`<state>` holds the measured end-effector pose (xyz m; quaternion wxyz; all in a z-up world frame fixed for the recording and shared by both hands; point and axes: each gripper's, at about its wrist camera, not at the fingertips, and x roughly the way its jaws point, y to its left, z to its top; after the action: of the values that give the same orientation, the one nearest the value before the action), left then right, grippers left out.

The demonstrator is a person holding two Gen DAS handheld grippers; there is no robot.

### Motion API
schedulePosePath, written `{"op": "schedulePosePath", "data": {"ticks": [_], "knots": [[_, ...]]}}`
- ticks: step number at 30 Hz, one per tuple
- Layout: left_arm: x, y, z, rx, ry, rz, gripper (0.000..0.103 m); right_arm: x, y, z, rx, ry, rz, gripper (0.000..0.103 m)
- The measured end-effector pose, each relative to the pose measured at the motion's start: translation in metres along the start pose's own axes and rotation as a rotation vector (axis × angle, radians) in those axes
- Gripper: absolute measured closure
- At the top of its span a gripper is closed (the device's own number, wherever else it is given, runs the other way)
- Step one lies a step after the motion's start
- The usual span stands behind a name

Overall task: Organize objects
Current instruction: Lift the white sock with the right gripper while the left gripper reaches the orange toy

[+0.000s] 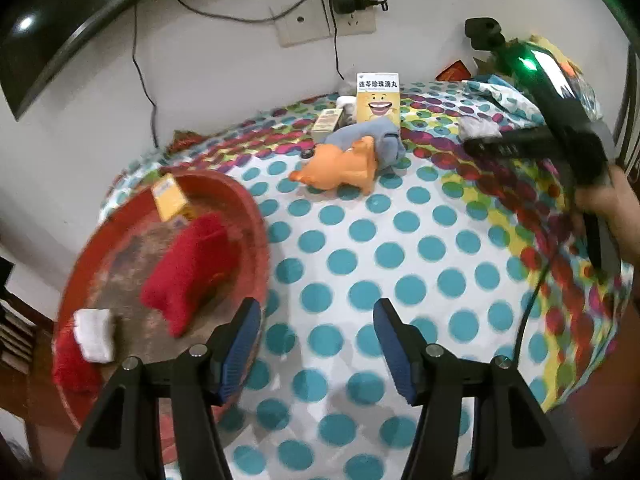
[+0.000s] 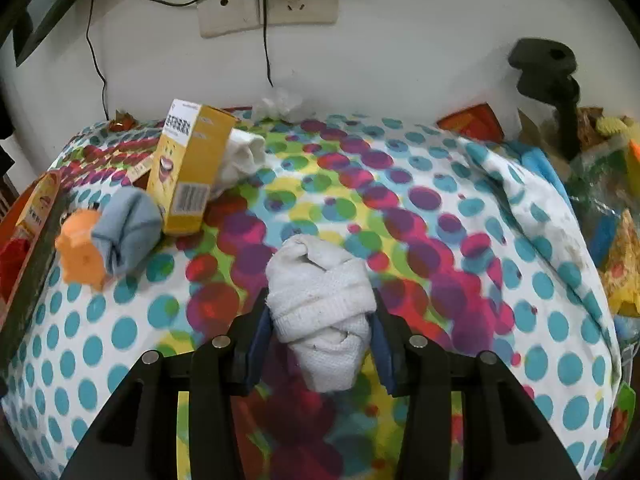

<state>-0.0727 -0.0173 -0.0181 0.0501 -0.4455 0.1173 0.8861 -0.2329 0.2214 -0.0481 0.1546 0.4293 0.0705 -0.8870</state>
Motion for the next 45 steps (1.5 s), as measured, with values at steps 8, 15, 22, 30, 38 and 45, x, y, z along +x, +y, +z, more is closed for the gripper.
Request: {"op": "schedulePosePath", "data": {"ticks": [8, 15, 22, 30, 38, 45], "knots": [[0.018, 0.015, 0.053, -0.213, 0.029, -0.099, 0.043, 0.001, -0.003, -0.003, 0.003, 0.002, 0.006, 0.057], [0.042, 0.025, 0.087, -0.452, 0.086, -0.274, 0.043, 0.000, -0.006, -0.005, 0.016, -0.001, 0.030, 0.055], [0.065, 0.046, 0.106, -0.682, 0.126, -0.297, 0.043, 0.001, -0.008, -0.005, 0.025, -0.003, 0.052, 0.053], [0.100, 0.049, 0.101, -0.848, 0.219, -0.311, 0.043, 0.000, -0.010, -0.006, 0.037, -0.005, 0.069, 0.053], [0.115, 0.044, 0.107, -0.857, 0.228, -0.293, 0.043, 0.000, -0.011, -0.007, 0.049, -0.008, 0.083, 0.052], [0.116, 0.048, 0.101, -0.907, 0.209, -0.292, 0.043, 0.001, -0.010, -0.007, 0.042, -0.005, 0.078, 0.051]]}}
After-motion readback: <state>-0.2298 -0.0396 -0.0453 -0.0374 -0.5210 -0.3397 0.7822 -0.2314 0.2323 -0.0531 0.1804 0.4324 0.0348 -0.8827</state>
